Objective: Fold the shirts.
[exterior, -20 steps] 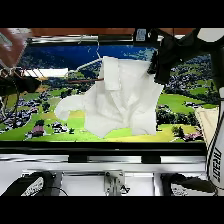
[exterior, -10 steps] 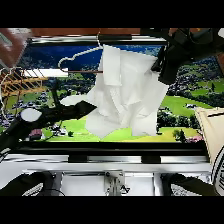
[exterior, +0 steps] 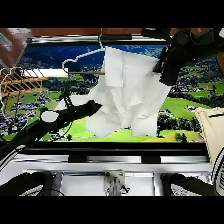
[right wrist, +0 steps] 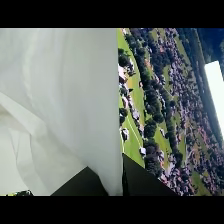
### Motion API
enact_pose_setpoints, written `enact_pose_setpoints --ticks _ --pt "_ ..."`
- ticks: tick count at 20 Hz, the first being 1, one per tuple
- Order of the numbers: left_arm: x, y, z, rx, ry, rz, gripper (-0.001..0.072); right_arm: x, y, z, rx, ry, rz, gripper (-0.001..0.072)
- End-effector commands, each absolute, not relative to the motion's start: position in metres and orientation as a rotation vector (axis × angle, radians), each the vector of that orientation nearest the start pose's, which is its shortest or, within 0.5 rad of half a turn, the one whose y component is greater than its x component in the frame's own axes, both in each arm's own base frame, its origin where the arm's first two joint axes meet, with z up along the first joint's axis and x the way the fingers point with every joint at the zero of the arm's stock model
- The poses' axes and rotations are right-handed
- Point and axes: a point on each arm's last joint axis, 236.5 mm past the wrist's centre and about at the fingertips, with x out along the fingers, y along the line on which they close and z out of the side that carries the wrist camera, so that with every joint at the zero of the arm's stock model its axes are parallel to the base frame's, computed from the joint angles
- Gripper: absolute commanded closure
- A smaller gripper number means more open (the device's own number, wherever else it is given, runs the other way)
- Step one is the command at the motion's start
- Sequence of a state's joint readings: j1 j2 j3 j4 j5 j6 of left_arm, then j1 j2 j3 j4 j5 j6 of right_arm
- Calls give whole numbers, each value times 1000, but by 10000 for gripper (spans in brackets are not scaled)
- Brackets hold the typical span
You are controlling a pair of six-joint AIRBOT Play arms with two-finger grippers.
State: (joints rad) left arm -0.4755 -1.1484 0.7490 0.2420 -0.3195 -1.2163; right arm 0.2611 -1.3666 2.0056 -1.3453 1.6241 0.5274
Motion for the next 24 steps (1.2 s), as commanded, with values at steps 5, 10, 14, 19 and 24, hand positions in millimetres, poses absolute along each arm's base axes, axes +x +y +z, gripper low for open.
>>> enact_pose_setpoints --ticks 5,10,14,19,24 --pt "453 -201 164 -732 505 -498 661 382 163 250 -948 636 940 644" --pt "461 -152 186 -703 510 -504 662 408 170 271 -917 518 851 644" --pt "465 -131 188 -711 496 -470 662 413 170 275 -891 506 827 644" --pt "472 -110 192 -718 468 -429 662 415 166 275 -895 518 809 644" --pt "479 -88 210 -717 414 -394 662 408 171 271 -915 518 855 644"
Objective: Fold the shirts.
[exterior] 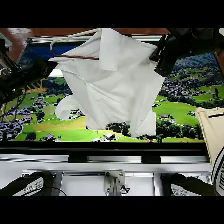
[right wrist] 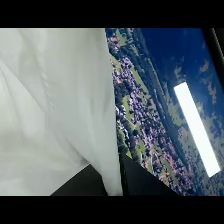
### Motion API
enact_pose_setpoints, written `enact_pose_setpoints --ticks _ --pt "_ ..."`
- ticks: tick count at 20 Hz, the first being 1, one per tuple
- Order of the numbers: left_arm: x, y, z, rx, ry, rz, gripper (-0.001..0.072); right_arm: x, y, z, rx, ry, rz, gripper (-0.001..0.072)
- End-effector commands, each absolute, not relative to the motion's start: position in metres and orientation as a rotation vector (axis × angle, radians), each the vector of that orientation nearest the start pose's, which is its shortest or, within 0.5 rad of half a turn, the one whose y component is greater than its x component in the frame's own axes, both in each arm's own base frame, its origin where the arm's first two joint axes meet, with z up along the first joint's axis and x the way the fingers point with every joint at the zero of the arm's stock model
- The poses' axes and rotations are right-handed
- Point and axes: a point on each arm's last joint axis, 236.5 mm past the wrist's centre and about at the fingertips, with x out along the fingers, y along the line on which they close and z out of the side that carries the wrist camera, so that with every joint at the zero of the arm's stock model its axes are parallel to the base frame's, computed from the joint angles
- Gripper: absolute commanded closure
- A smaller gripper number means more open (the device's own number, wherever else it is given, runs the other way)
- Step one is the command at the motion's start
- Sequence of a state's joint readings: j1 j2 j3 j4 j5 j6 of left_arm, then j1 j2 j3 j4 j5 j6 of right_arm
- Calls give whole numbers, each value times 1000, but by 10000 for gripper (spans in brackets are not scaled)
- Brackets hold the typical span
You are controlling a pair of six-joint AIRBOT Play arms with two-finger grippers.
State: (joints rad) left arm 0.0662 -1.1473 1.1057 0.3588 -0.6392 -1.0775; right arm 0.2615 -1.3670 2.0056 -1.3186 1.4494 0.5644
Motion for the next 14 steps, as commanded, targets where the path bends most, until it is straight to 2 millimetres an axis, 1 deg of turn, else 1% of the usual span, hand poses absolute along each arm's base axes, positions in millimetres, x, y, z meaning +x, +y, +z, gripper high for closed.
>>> enact_pose_setpoints --ticks 1,5,10,12,14 --pt "480 -87 213 -715 406 -395 662 408 171 271 -922 513 859 644" --pt "481 -86 216 -714 401 -395 662 409 170 270 -931 513 859 644" --pt "478 -89 218 -674 395 -415 662 414 157 267 -963 547 810 644" --pt "478 -89 226 -661 378 -423 661 412 154 260 -969 580 816 644" --pt "477 -93 244 -635 350 -450 662 410 154 244 -953 642 841 644"
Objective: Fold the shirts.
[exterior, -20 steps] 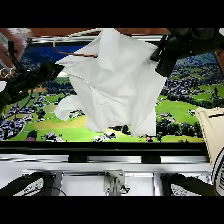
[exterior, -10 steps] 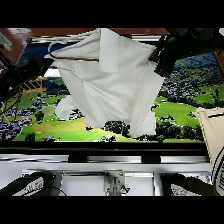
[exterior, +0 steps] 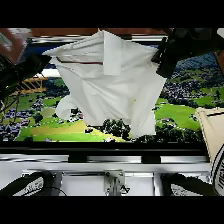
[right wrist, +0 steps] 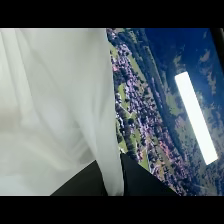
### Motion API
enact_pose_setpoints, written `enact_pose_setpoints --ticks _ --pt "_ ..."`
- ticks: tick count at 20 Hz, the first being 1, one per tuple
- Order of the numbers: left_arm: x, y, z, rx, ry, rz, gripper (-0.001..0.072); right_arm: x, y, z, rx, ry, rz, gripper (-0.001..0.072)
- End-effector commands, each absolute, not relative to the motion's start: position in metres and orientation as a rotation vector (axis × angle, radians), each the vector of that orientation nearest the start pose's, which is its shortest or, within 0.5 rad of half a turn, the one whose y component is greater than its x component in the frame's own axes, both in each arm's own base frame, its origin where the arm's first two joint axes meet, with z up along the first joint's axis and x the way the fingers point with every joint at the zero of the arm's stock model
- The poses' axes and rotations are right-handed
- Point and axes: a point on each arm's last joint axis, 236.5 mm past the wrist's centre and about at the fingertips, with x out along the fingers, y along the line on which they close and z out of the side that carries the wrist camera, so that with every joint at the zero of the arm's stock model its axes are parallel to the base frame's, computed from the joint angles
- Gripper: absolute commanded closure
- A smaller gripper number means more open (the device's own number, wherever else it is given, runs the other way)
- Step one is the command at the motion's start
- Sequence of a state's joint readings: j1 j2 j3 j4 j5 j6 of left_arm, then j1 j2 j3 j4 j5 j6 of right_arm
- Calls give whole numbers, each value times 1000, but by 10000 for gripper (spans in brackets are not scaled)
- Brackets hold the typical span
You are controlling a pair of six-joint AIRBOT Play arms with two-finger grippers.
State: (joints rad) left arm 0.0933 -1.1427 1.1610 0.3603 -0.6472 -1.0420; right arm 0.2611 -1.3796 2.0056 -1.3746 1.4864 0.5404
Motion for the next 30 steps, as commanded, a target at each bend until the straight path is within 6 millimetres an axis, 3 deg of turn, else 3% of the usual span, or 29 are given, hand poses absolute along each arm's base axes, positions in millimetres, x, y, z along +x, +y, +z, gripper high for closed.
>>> enact_pose_setpoints --ticks 1,5,9,12,14,16,18,20,21,22,23,25,28,30 --pt "475 -96 254 -620 339 -471 662 412 155 239 -938 660 846 644" --pt "460 -128 303 -554 287 -600 662 423 169 227 -882 662 873 645" --pt "412 -203 343 -450 289 -852 661 436 174 234 -724 664 788 644" --pt "368 -263 339 -397 359 -1036 661 441 182 243 -586 655 745 645" --pt "355 -282 320 -302 404 -1064 662 437 184 251 -540 650 739 645" --pt "360 -278 301 -230 449 -1014 661 430 183 262 -523 633 726 645" --pt "375 -261 279 -185 509 -915 661 421 180 278 -500 607 710 645" --pt "384 -253 272 -187 530 -876 646 407 184 290 -445 604 723 645" --pt "386 -251 274 -193 519 -869 549 398 189 293 -413 612 747 645" --pt "388 -250 280 -194 502 -864 383 389 193 294 -386 625 771 645" --pt "389 -249 289 -192 479 -862 292 383 195 295 -364 642 782 645" --pt "389 -247 319 -175 402 -862 285 376 192 297 -335 663 766 645" --pt "386 -239 389 -146 210 -848 283 370 189 300 -268 691 733 645" --pt "382 -234 430 -151 96 -830 232 363 187 297 -239 732 724 645"
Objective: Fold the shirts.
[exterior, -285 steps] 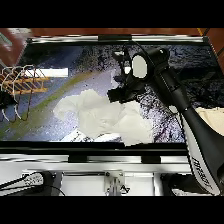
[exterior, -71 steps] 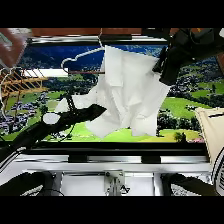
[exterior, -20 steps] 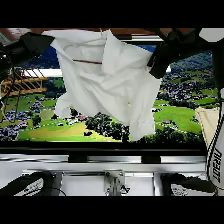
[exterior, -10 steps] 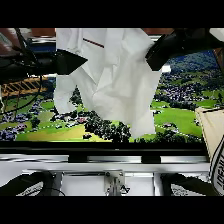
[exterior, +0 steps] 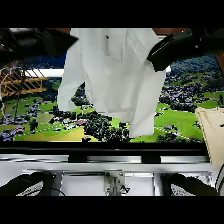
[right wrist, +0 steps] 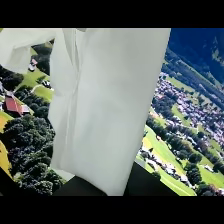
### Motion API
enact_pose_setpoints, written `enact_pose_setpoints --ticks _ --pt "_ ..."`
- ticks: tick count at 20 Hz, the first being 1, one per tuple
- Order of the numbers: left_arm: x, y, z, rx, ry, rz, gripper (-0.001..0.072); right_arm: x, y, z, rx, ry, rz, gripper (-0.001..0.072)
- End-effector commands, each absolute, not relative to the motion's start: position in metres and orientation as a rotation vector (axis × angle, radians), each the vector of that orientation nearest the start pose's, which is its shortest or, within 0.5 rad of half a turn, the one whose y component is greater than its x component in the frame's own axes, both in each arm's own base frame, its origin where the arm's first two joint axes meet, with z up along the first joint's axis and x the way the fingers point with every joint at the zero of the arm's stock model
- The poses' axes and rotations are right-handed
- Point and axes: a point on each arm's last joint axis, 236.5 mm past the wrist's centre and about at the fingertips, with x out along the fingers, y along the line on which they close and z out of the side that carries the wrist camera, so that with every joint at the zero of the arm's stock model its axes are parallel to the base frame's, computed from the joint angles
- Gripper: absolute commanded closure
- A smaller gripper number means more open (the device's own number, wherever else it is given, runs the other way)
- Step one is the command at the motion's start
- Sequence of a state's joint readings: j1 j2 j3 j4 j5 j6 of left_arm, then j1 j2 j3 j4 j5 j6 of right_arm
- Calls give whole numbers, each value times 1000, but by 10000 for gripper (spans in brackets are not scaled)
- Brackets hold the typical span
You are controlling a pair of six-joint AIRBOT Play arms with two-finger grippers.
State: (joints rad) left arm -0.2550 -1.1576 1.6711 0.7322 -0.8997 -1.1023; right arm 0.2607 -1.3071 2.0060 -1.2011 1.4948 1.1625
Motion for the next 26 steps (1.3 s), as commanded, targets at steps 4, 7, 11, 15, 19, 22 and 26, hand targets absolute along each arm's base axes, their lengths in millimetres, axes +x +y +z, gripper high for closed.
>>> enact_pose_setpoints --ticks 4,7,11,15,19,22,26 --pt "380 -233 439 -140 73 -827 231 383 170 318 -230 632 605 645" --pt "376 -237 430 -125 109 -849 232 399 134 351 -210 516 414 645" --pt "365 -244 412 -94 185 -897 232 404 17 389 -221 425 -54 646" --pt "360 -246 405 -83 217 -916 235 381 -78 417 -142 359 -340 645" --pt "359 -247 405 -82 218 -917 237 346 -167 440 -89 300 -595 646" --pt "359 -247 405 -99 227 -916 238 311 -226 442 -58 300 -774 646" --pt "353 -249 399 -92 261 -935 239 264 -281 445 -13 281 -963 646"
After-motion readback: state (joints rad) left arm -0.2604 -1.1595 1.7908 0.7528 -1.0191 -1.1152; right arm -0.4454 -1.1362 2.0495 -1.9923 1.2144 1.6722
